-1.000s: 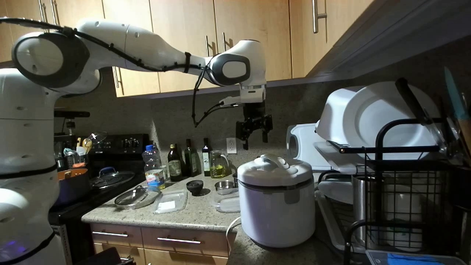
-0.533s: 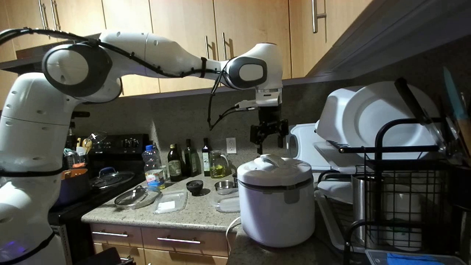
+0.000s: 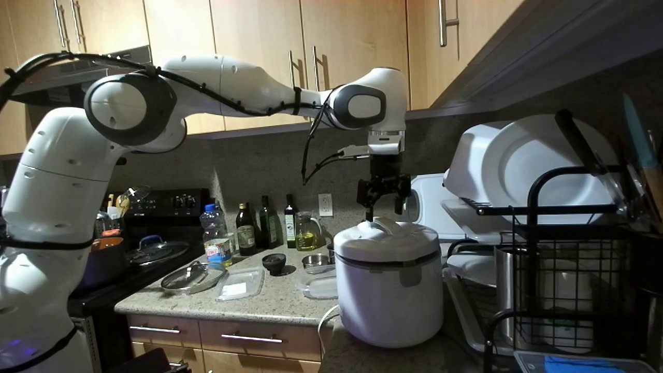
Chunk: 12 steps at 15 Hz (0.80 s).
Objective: Open the lid of the white appliance
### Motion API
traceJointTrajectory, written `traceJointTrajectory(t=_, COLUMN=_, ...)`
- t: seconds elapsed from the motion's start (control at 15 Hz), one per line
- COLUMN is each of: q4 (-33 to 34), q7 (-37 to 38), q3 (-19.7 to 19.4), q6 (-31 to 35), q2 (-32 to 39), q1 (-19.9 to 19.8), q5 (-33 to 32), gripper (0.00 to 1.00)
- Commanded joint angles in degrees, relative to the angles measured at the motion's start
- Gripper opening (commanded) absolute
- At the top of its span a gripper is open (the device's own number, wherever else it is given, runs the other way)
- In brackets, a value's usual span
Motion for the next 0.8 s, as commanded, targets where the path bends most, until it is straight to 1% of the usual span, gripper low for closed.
traceJointTrajectory(t=0.0, q4=1.7, q7=2.7, q3=0.1, q6=-2.5, q2=1.0, q1=0.8, q5=-0.1, gripper=1.00)
traceJointTrajectory(t=0.07, q4=1.4, q7=3.0, q3=0.2, q6=-2.3, q2=1.0, q1=0.9, q5=-0.1, gripper=0.92)
traceJointTrajectory(t=0.13, q4=1.2, q7=2.9, q3=0.2, q6=-2.2, q2=0.9, q1=1.0, q5=-0.1, gripper=0.72)
traceJointTrajectory(t=0.27, q4=0.8, q7=3.0, q3=0.1, q6=-1.7, q2=0.6, q1=1.2, q5=-0.2, gripper=0.59)
traceJointTrajectory(t=0.33, q4=0.7, q7=3.0, q3=0.1, q6=-1.6, q2=0.3, q1=1.2, q5=-0.2, gripper=0.49)
traceJointTrajectory(t=0.4, q4=0.6, q7=3.0, q3=0.0, q6=-1.5, q2=0.2, q1=1.2, q5=-0.3, gripper=0.43)
traceJointTrajectory(t=0.47, q4=0.4, q7=3.1, q3=-0.1, q6=-1.3, q2=0.0, q1=1.3, q5=-0.4, gripper=0.34)
traceJointTrajectory(t=0.6, q4=0.2, q7=3.6, q3=-0.2, q6=-0.5, q2=-0.5, q1=1.3, q5=-0.6, gripper=0.21)
traceJointTrajectory(t=0.67, q4=0.0, q7=4.4, q3=-0.2, q6=-0.3, q2=-0.8, q1=1.4, q5=-0.8, gripper=0.18)
traceJointTrajectory(t=0.73, q4=-0.2, q7=4.8, q3=-0.2, q6=-0.2, q2=-1.2, q1=1.5, q5=-1.0, gripper=0.17)
